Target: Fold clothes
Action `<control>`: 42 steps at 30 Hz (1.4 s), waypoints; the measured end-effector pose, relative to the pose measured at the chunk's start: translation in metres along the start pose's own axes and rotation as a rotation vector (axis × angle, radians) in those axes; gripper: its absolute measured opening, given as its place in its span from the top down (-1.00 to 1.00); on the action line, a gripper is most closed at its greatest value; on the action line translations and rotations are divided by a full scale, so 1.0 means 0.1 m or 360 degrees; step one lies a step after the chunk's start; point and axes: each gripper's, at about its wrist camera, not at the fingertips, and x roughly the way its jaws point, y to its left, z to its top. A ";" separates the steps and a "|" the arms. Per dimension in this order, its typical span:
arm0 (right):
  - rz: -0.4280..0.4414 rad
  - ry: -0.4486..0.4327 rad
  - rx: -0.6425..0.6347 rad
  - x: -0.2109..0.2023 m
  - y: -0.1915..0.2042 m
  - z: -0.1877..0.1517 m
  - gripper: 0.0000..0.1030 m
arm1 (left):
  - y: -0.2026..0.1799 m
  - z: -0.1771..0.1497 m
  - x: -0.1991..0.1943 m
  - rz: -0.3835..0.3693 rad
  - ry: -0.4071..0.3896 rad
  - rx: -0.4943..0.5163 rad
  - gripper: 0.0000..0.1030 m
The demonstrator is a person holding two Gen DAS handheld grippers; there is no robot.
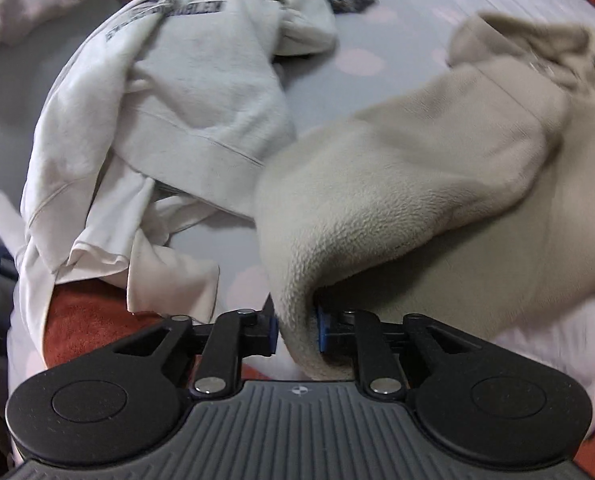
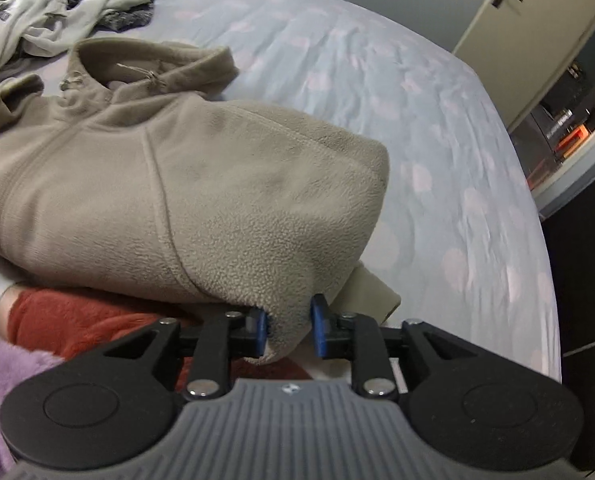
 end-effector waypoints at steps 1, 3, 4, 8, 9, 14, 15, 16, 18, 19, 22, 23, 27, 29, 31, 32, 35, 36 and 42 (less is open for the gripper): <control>-0.0004 -0.0010 -0.0016 -0.06 0.01 0.00 0.39 | -0.01 0.00 -0.06 0.0004 -0.0006 0.0037 0.58; -0.0009 -0.0038 -0.0063 -0.18 0.03 0.04 0.34 | -0.02 0.05 -0.15 -0.0001 -0.0040 0.0073 0.43; -0.0012 -0.0056 -0.0089 -0.24 0.06 0.06 0.30 | -0.03 0.07 -0.23 -0.0008 -0.0064 0.0088 0.26; -0.0004 -0.0198 -0.0135 -0.43 0.12 0.22 -0.05 | -0.17 0.21 -0.41 -0.0045 -0.0205 0.0156 -0.08; 0.0014 -0.0248 -0.0127 -0.47 0.13 0.27 -0.07 | -0.22 0.24 -0.43 -0.0073 -0.0232 0.0167 -0.09; 0.0185 -0.0336 -0.0073 -0.32 0.32 0.48 -0.17 | -0.70 0.47 -0.35 -0.0237 -0.0380 0.0200 -0.14; 0.0218 -0.0344 -0.0078 -0.29 0.39 0.50 -0.20 | -0.81 0.52 -0.32 -0.0259 -0.0408 0.0202 -0.15; 0.0253 -0.0357 -0.0079 -0.25 0.46 0.51 -0.25 | -0.91 0.55 -0.29 -0.0281 -0.0427 0.0199 -0.19; 0.0313 -0.0360 -0.0031 -0.17 0.57 0.51 -0.28 | -1.13 0.63 -0.18 -0.0305 -0.0443 0.0189 -0.21; 0.0342 -0.0360 -0.0005 -0.13 0.63 0.51 -0.30 | -1.22 0.67 -0.11 -0.0299 -0.0444 0.0184 -0.21; 0.0430 -0.0361 0.0072 -0.01 0.78 0.50 -0.33 | -1.38 0.72 0.10 -0.0249 -0.0427 0.0156 -0.20; 0.0459 -0.0362 0.0098 0.03 0.84 0.50 -0.34 | -1.41 0.73 0.17 -0.0232 -0.0415 0.0141 -0.20; 0.0510 -0.0341 0.0296 0.14 0.89 0.40 -0.40 | -1.35 0.74 0.37 -0.0296 -0.0403 0.0023 0.41; 0.0532 -0.0310 0.0370 0.20 0.90 0.35 -0.40 | -1.26 0.73 0.36 -0.0300 -0.0421 -0.0040 0.87; 0.0534 -0.0292 0.0381 0.24 0.91 0.32 -0.40 | -1.16 0.71 0.28 -0.0314 -0.0462 -0.0090 0.91; 0.0531 -0.0288 0.0375 0.25 0.91 0.32 -0.40 | -1.11 0.71 0.20 -0.0304 -0.0492 -0.0101 0.92; 0.0531 -0.0285 0.0365 0.28 0.91 0.34 -0.40 | -0.87 0.68 -0.08 -0.0244 -0.0594 -0.0174 0.92; 0.0536 -0.0287 0.0364 0.29 0.92 0.36 -0.40 | -0.76 0.67 -0.18 -0.0207 -0.0630 -0.0220 0.92; 0.0579 -0.0293 0.0350 0.36 1.01 0.43 -0.40 | -0.03 0.47 -0.71 0.0163 -0.0770 -0.0502 0.92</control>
